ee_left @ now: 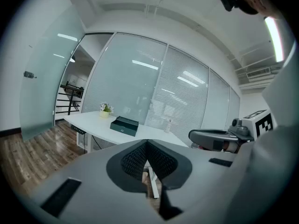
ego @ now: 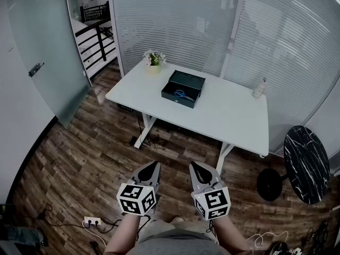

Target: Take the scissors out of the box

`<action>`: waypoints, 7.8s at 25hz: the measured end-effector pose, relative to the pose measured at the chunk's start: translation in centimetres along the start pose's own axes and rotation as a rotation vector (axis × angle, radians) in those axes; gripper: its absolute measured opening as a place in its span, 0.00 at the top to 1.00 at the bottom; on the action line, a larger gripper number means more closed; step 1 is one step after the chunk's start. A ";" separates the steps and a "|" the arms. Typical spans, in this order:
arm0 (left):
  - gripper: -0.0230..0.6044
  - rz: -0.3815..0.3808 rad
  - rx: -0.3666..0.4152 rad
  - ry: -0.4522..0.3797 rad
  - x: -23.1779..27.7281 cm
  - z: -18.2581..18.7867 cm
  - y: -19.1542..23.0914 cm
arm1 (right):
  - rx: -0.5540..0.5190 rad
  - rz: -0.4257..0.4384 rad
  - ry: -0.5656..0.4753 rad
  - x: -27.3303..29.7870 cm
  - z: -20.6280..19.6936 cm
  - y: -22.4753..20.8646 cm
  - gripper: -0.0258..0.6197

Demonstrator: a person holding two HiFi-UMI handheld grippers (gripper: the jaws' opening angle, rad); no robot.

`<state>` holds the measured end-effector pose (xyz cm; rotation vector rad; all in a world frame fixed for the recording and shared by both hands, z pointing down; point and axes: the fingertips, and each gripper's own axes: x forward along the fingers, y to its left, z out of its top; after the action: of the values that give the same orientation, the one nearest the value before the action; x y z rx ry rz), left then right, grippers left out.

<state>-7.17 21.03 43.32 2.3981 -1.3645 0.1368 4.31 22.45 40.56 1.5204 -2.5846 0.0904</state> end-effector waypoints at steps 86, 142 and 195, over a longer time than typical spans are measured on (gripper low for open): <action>0.96 -0.063 0.020 0.040 36.6 13.7 20.2 | -0.019 -0.023 0.015 40.1 3.6 -20.9 0.95; 0.96 0.008 -0.100 0.138 46.9 12.5 27.5 | -0.216 0.294 0.742 59.3 -15.5 -30.9 0.76; 0.96 -0.035 -0.048 0.038 37.4 13.6 23.0 | -0.303 0.069 0.419 52.2 -4.7 -27.3 0.83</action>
<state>-8.37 -24.76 46.95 2.3663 -1.2937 0.1382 3.60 -35.47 52.60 1.1626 -2.1999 0.0199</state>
